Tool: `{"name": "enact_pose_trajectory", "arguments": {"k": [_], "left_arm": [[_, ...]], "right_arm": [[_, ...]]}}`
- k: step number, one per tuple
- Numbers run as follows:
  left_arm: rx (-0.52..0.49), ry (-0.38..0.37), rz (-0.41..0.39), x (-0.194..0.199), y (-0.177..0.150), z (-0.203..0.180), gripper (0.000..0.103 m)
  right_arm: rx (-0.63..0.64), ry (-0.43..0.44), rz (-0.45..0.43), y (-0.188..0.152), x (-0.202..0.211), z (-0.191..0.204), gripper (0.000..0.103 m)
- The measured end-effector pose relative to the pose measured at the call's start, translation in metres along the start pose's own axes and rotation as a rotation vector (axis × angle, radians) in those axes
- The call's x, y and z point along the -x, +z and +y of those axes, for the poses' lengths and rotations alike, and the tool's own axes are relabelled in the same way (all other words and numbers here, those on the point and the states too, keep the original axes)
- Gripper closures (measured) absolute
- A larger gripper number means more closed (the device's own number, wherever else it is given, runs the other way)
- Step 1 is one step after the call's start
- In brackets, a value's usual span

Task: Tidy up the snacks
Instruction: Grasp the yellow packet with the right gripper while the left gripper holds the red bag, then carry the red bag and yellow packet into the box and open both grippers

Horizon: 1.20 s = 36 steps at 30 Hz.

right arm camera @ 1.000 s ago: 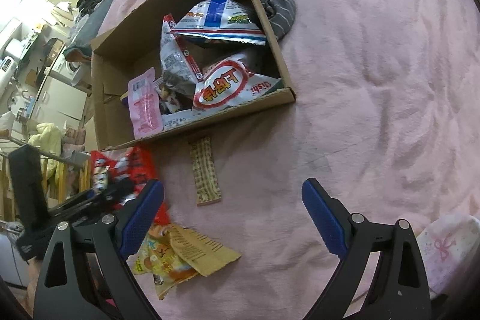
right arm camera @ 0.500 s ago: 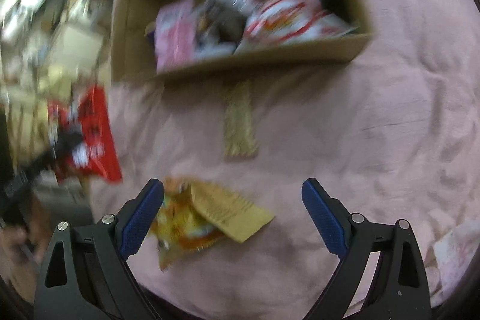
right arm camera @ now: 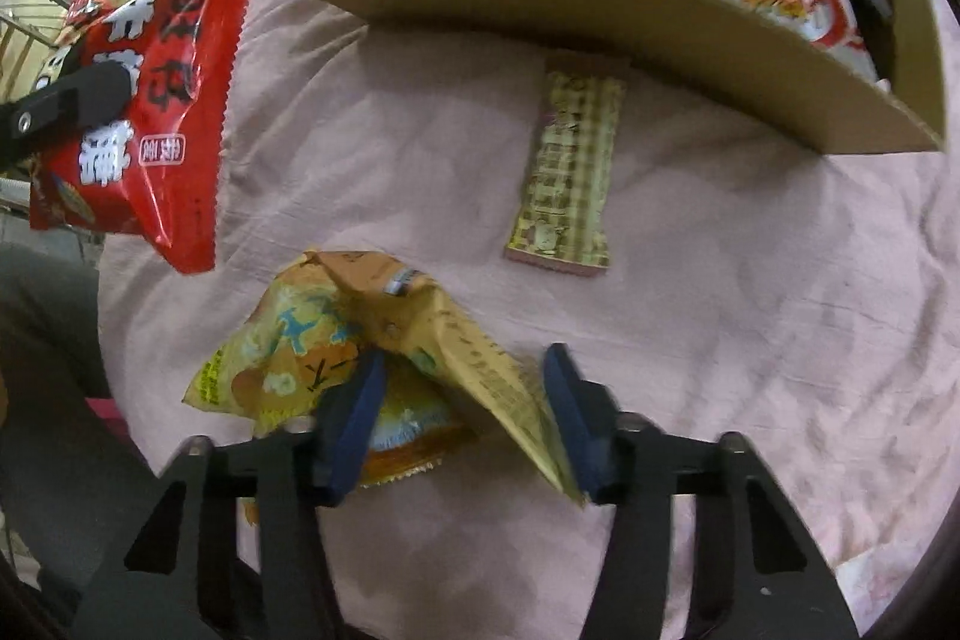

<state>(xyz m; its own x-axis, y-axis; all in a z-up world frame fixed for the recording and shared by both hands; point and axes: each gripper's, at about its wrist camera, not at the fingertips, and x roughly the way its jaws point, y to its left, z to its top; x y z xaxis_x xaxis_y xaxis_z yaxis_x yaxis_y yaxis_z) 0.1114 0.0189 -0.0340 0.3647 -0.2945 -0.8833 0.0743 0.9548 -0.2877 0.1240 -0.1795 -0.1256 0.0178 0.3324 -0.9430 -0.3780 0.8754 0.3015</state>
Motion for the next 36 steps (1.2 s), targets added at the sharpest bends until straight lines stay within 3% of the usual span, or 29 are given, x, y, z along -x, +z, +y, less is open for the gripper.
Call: {"name": "enact_pose_trajectory", "arguments": {"k": [1, 5, 17, 25, 31, 36], "left_arm": [[0.0, 0.004, 0.001, 0.0, 0.0, 0.0, 0.068], [0.007, 0.014, -0.005, 0.0, 0.0, 0.003, 0.068], [-0.008, 0.015, -0.07, 0.013, -0.001, -0.002, 0.068], [-0.029, 0.023, -0.152, 0.036, 0.025, -0.01, 0.068], [-0.055, 0.035, -0.17, 0.033, 0.058, -0.023, 0.068], [-0.092, 0.051, -0.204, 0.027, 0.087, -0.035, 0.068]], "right_arm": [[0.009, -0.002, 0.002, 0.001, -0.001, 0.0, 0.082], [-0.004, 0.017, -0.044, -0.001, 0.016, -0.003, 0.096], [-0.07, 0.122, -0.276, -0.012, 0.084, -0.019, 0.098], [-0.124, 0.15, -0.456, 0.002, 0.121, -0.03, 0.098], [-0.141, 0.135, -0.508, 0.03, 0.13, -0.043, 0.098], [-0.161, 0.126, -0.502, 0.054, 0.127, -0.055, 0.098]]}}
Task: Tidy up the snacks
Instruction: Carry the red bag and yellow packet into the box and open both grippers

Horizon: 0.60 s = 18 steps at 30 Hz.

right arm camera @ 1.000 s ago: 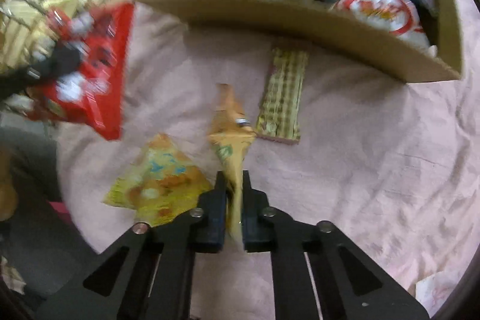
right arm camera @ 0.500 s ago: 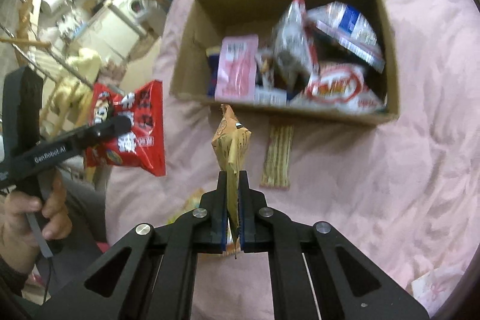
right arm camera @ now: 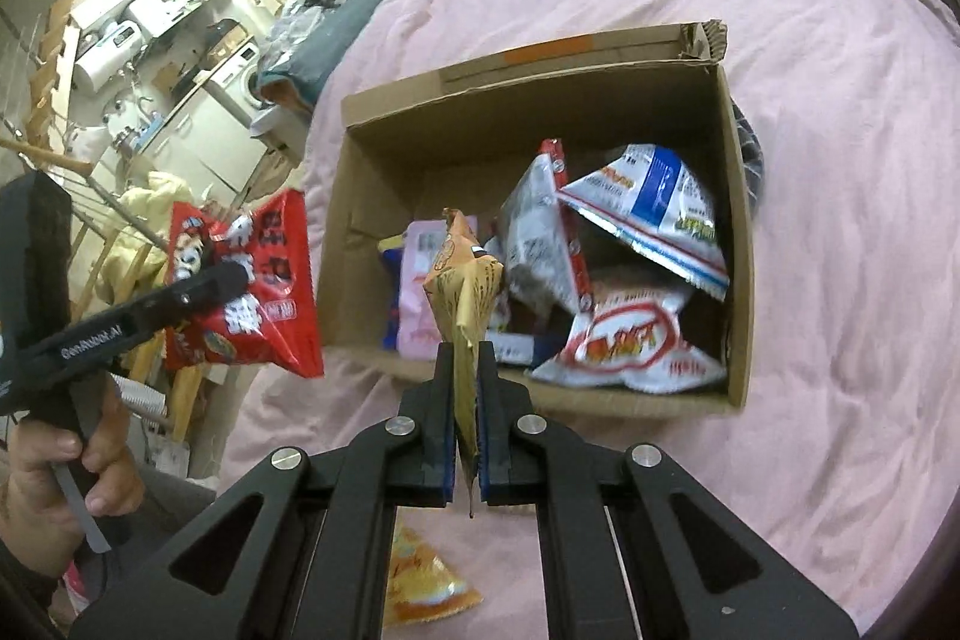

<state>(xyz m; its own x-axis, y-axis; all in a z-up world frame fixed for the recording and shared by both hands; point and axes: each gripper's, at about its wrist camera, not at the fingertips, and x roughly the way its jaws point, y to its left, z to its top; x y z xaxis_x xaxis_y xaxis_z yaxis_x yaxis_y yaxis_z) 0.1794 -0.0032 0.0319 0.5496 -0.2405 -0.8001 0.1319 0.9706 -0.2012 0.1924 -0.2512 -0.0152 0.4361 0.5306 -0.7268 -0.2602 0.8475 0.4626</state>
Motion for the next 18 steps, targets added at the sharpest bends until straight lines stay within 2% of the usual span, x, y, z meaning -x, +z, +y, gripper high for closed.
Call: {"name": "enact_pose_trajectory", "arguments": {"k": [11, 18], "left_arm": [[-0.072, 0.004, -0.055, -0.053, 0.052, -0.026, 0.068], [-0.11, -0.011, -0.051, -0.08, 0.047, -0.026, 0.068]], "right_arm": [[0.063, 0.008, 0.099, 0.019, -0.058, 0.005, 0.098], [0.038, 0.038, 0.155, 0.013, -0.08, 0.002, 0.098]]}}
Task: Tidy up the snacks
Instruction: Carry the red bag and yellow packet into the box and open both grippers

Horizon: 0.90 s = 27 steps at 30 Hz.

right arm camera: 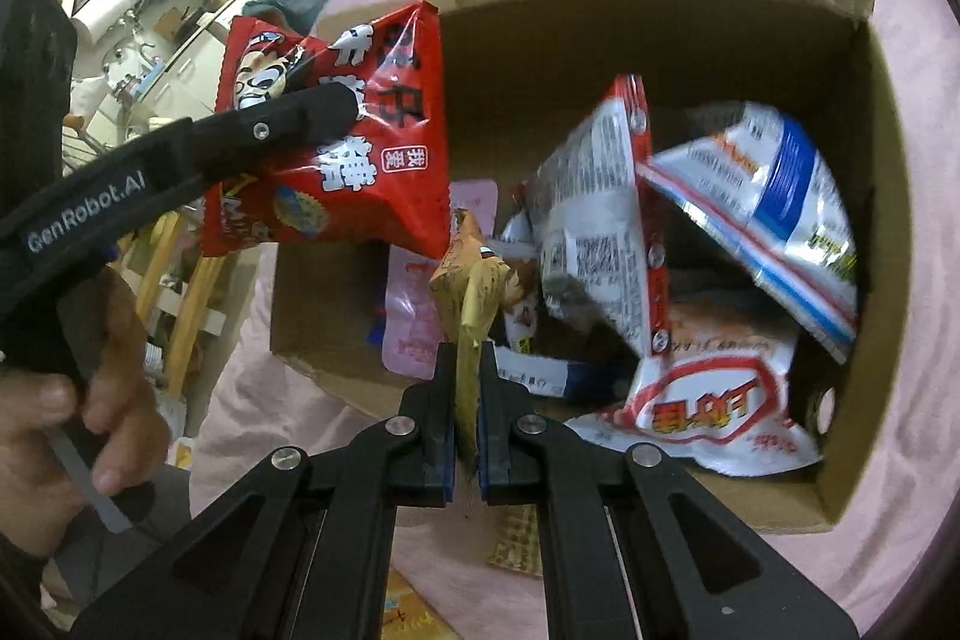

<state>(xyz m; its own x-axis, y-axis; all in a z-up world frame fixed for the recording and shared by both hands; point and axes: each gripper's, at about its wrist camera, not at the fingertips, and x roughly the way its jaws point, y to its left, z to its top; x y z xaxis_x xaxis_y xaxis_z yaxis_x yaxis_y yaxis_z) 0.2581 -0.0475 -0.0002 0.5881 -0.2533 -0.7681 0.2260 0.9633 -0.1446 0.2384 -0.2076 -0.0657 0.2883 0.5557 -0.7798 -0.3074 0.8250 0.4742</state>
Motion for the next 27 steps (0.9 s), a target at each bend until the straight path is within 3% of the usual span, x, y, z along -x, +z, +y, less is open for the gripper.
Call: {"name": "enact_pose_trajectory", "arguments": {"k": [13, 27], "left_arm": [[-0.005, -0.012, 0.02, -0.019, -0.006, 0.007, 0.068], [0.007, 0.004, 0.009, -0.016, -0.007, 0.008, 0.066]], "right_arm": [[-0.078, -0.015, 0.046, 0.001, -0.018, -0.014, 0.097], [-0.056, -0.055, 0.0, 0.007, -0.001, -0.01, 0.093]]}}
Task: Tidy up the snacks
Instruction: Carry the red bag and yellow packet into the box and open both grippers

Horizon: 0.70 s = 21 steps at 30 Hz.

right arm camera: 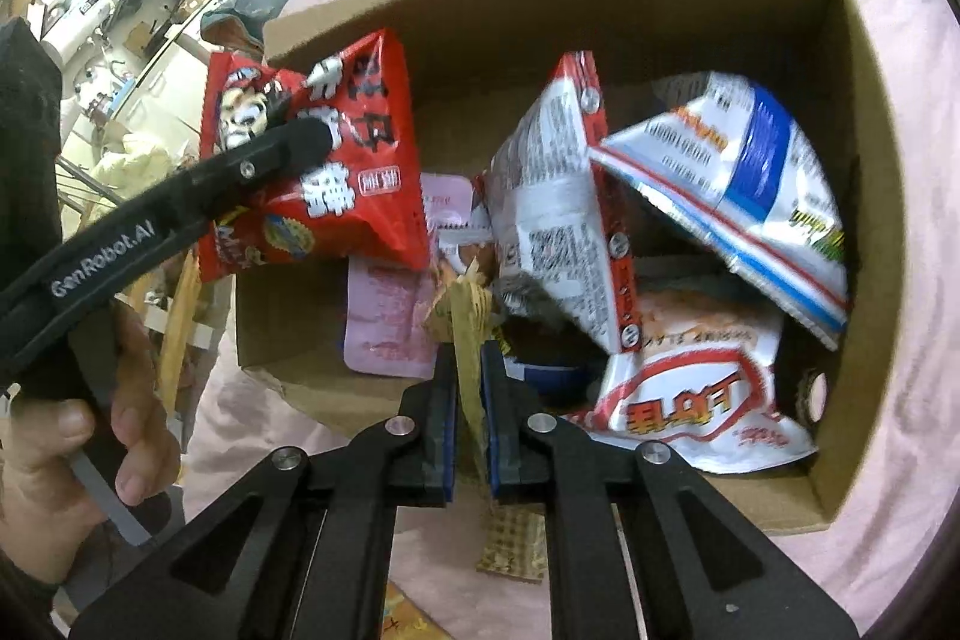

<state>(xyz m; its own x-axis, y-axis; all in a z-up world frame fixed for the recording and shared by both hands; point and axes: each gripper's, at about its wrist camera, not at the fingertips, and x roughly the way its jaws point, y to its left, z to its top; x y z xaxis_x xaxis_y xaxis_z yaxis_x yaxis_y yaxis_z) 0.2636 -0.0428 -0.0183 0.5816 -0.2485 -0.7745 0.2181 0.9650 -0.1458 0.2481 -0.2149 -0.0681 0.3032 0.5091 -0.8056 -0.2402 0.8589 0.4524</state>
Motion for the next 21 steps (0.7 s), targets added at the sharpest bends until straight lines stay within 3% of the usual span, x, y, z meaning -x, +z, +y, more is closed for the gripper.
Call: {"name": "enact_pose_trajectory", "arguments": {"k": [13, 15, 17, 18, 19, 21], "left_arm": [[-0.001, 0.025, -0.018, 0.006, 0.002, 0.0, 0.063], [0.007, 0.028, -0.025, 0.008, 0.003, 0.001, 0.055], [0.015, 0.033, -0.043, 0.012, 0.004, 0.002, 0.037], [0.021, 0.038, -0.054, 0.014, 0.005, 0.002, 0.024], [0.027, 0.038, -0.067, 0.017, 0.006, 0.003, 0.017], [0.033, 0.025, -0.087, 0.021, 0.007, 0.003, 0.016]], "right_arm": [[-0.008, -0.033, -0.111, 0.008, 0.025, -0.008, 0.091], [-0.022, -0.036, -0.124, 0.009, 0.028, -0.01, 0.079], [-0.042, -0.03, -0.135, 0.012, 0.03, -0.014, 0.056], [-0.053, -0.027, -0.146, 0.012, 0.032, -0.015, 0.032], [-0.066, -0.033, -0.169, 0.012, 0.036, -0.016, 0.021], [-0.076, -0.044, -0.202, 0.013, 0.042, -0.019, 0.02]]}}
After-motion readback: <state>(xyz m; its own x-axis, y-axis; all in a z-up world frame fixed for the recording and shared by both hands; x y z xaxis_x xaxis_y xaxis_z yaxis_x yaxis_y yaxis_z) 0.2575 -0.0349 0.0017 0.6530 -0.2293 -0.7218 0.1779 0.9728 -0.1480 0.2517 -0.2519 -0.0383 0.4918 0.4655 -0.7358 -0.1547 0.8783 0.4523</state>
